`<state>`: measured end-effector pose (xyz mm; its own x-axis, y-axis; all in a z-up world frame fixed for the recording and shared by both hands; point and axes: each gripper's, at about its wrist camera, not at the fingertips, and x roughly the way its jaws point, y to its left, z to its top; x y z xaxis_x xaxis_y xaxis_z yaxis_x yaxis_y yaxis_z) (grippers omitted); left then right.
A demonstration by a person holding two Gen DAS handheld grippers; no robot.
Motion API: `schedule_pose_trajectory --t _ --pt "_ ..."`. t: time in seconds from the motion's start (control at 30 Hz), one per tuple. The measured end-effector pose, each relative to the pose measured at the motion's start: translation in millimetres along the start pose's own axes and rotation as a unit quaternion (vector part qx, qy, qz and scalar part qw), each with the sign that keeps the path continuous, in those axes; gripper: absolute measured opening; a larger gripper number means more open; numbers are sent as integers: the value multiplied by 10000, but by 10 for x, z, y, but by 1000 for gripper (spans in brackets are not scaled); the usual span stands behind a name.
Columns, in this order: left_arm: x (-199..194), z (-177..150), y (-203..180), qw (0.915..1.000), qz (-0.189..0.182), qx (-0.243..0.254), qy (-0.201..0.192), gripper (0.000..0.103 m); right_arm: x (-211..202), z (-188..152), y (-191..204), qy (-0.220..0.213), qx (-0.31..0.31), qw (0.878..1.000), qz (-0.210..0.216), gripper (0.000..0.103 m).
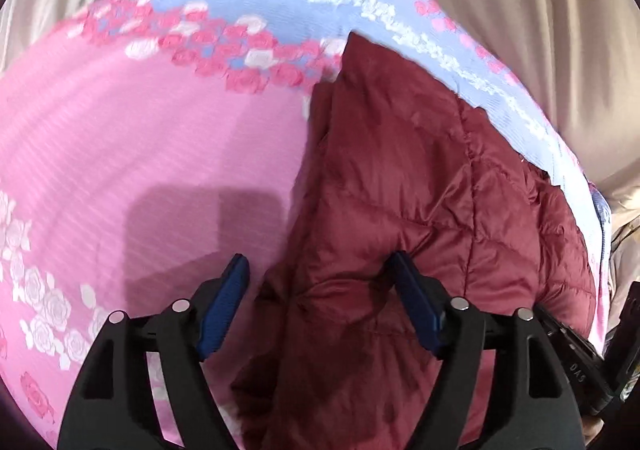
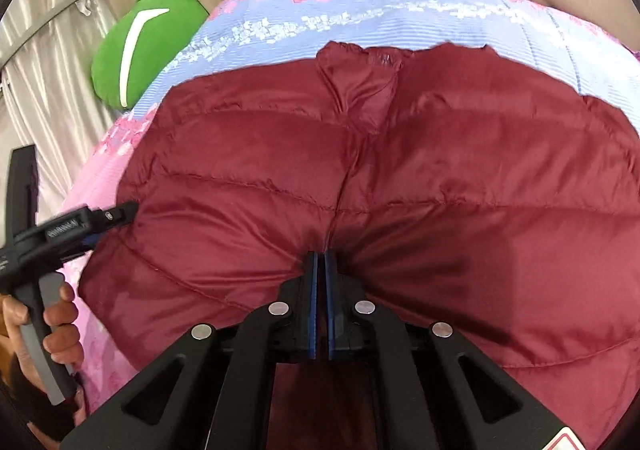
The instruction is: Fold large clothes
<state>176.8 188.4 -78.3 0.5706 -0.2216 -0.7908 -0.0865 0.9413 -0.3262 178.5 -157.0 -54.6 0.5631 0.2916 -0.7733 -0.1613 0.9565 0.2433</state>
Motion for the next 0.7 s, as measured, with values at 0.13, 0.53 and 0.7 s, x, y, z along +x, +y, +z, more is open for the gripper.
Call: schedule_pose_trajectory --t 0.13,0.53,0.7 --pt "41 20 -195 9993 -278 186 176 59 45 -47 -50 3 52 9999 109 1" --pt "-864 18 -1275 9841 -1024 1244 -748 9 120 -35 -96 -55 114 9995 293 0" --pt "-1078 -145 -1934 9681 -1469 1818 -901 9 55 -34 -236 -8 410 9974 594 0"
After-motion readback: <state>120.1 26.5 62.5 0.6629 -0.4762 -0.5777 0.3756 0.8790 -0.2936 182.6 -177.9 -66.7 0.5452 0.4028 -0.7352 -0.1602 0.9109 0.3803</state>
